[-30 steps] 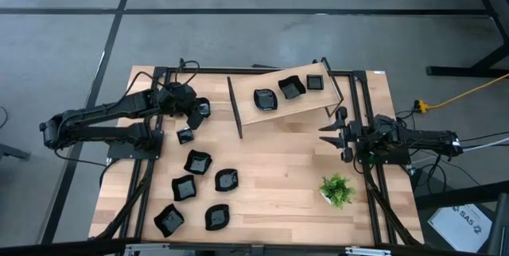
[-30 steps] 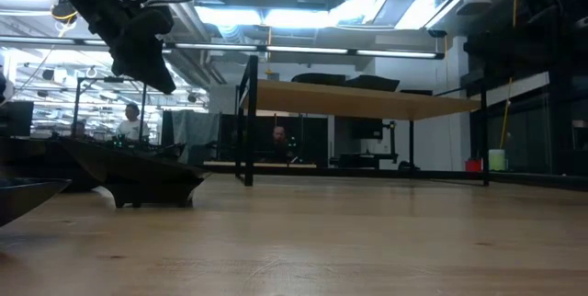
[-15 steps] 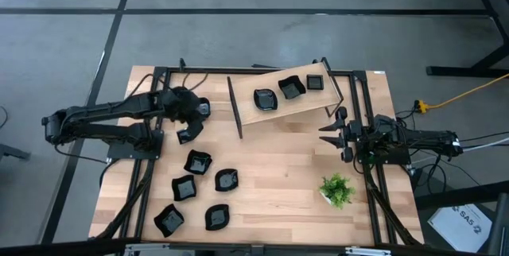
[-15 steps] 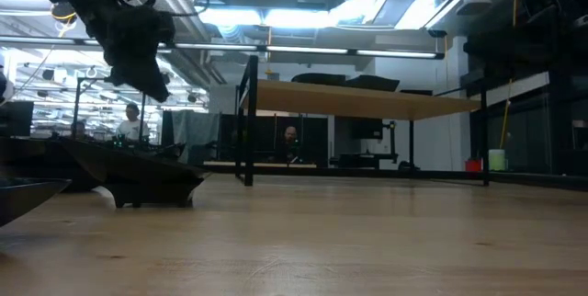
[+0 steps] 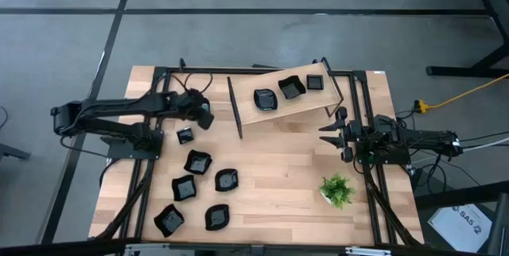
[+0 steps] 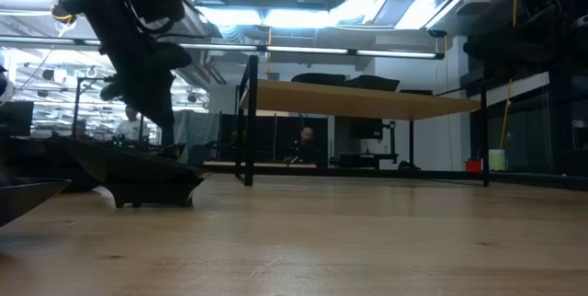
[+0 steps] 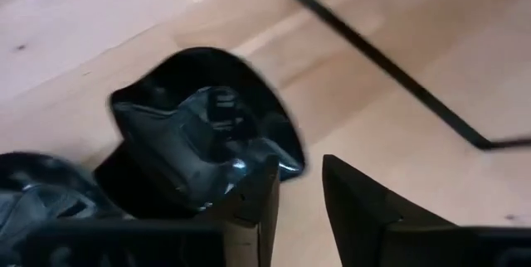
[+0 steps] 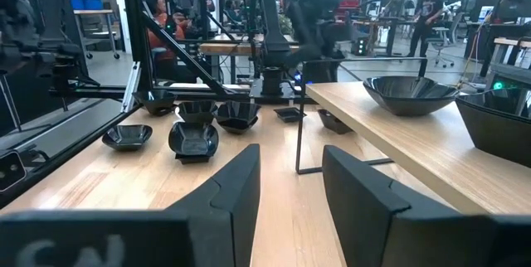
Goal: Pick & Place Mini shaped plates
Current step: Stack the leaf-shaped plate on top of the leaf-shaped plate on the shelf
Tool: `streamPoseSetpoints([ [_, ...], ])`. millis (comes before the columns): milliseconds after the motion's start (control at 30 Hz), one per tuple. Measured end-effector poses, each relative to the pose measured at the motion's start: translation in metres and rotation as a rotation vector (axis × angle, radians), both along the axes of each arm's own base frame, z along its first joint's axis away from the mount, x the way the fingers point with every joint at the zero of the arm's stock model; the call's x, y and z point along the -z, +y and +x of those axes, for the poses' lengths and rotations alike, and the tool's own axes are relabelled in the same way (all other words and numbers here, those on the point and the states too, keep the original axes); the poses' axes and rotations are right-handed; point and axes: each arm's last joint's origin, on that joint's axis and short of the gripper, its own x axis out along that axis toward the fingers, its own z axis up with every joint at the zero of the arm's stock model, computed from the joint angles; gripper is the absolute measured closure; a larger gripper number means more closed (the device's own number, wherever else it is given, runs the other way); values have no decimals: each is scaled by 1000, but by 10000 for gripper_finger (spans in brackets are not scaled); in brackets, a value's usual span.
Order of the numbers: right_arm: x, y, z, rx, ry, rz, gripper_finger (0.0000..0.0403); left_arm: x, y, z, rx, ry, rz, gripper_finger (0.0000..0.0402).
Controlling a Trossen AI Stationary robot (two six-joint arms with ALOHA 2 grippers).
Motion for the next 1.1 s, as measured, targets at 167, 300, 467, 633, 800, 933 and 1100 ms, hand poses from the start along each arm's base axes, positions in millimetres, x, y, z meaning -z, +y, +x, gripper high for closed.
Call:
streamPoseSetpoints([
  [167,0,0,0,0,0,0,271,4,9,7,-41,-35,-18,287],
  [300,0,0,0,0,0,1,271,7,12,14,-37,-78,-38,262],
  [467,0,0,0,0,0,1,271,12,13,16,-61,-51,-41,235],
  [633,0,0,0,0,0,1,271,18,15,18,-105,-20,-24,224],
  [800,0,0,0,1,0,1,271,27,16,21,-106,26,-37,224],
  [933,0,0,0,0,0,1,271,32,17,23,-95,58,-32,224],
  [1100,0,0,0,0,0,1,271,32,17,23,-86,68,-16,237],
])
